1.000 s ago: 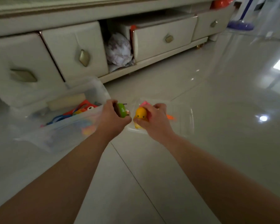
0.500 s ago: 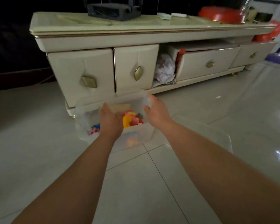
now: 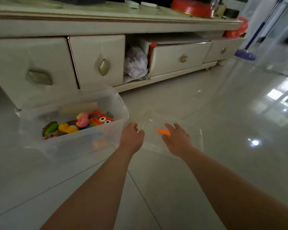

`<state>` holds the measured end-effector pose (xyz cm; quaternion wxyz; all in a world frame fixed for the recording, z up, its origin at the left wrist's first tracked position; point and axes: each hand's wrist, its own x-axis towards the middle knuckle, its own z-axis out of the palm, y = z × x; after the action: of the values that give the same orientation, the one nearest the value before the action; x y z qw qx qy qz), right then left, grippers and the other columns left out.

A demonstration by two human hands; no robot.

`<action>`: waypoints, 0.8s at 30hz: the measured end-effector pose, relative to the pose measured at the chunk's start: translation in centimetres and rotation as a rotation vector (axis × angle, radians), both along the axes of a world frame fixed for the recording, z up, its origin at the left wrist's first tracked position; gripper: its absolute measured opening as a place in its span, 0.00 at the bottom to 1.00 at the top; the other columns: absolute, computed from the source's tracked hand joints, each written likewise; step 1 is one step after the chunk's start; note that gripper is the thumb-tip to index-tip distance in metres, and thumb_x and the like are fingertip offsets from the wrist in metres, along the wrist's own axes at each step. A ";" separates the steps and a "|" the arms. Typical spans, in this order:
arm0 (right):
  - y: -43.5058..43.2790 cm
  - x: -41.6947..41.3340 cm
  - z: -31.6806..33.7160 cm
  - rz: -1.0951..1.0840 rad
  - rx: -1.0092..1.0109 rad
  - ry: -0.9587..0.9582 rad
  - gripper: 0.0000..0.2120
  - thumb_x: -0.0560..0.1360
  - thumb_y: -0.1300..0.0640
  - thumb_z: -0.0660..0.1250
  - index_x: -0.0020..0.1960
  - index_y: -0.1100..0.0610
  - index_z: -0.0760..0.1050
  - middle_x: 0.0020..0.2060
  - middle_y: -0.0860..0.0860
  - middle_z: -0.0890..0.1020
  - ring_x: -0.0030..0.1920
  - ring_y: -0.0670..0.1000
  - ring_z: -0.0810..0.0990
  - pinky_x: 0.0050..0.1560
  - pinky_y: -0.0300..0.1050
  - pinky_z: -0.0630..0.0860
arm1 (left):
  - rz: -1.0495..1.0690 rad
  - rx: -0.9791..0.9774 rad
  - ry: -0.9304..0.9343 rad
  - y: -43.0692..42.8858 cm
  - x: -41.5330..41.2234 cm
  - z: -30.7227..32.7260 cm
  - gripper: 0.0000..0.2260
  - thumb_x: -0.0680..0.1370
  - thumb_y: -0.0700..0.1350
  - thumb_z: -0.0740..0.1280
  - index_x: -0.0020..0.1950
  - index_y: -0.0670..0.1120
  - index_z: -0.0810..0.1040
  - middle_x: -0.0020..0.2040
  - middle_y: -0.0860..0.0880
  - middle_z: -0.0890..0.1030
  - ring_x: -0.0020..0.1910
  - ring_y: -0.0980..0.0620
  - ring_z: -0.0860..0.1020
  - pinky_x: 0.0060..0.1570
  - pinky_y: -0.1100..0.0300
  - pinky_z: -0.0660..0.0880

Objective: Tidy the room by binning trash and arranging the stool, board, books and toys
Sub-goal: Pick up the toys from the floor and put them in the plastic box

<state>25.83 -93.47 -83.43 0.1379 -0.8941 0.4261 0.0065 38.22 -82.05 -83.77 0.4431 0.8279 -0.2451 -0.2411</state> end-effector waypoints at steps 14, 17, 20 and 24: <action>-6.0 -4.4 -9.2 0.087 0.275 0.305 0.27 0.80 0.54 0.56 0.76 0.52 0.53 0.76 0.50 0.55 0.77 0.53 0.51 0.73 0.62 0.51 | 0.027 0.256 0.031 -4.8 -1.8 -7.2 0.27 0.80 0.46 0.61 0.77 0.40 0.58 0.75 0.41 0.64 0.72 0.42 0.66 0.68 0.53 0.64; -5.8 -4.9 -9.9 0.055 0.339 0.299 0.25 0.79 0.56 0.56 0.75 0.53 0.56 0.75 0.49 0.57 0.76 0.52 0.54 0.70 0.65 0.56 | 0.035 0.287 0.009 -4.7 -1.8 -7.9 0.26 0.80 0.45 0.61 0.75 0.38 0.59 0.73 0.39 0.65 0.70 0.41 0.67 0.63 0.54 0.67; -5.6 -4.9 -10.4 0.034 0.344 0.290 0.25 0.77 0.59 0.59 0.73 0.52 0.59 0.73 0.49 0.60 0.74 0.53 0.59 0.69 0.65 0.59 | 0.039 0.318 0.002 -4.4 -1.6 -8.4 0.25 0.80 0.45 0.62 0.74 0.37 0.61 0.71 0.38 0.68 0.67 0.40 0.70 0.59 0.55 0.68; -5.1 -5.5 -10.7 0.032 0.317 0.265 0.18 0.76 0.58 0.59 0.66 0.53 0.68 0.64 0.53 0.66 0.66 0.57 0.66 0.64 0.61 0.67 | 0.008 0.354 0.005 -4.3 -1.3 -9.0 0.28 0.80 0.47 0.62 0.76 0.38 0.57 0.73 0.38 0.64 0.70 0.40 0.67 0.66 0.50 0.66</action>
<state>20.34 -98.57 -94.16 0.2197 -0.8592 0.4197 0.1934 36.91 -86.32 -92.81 0.2918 0.8934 -0.1945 -0.2809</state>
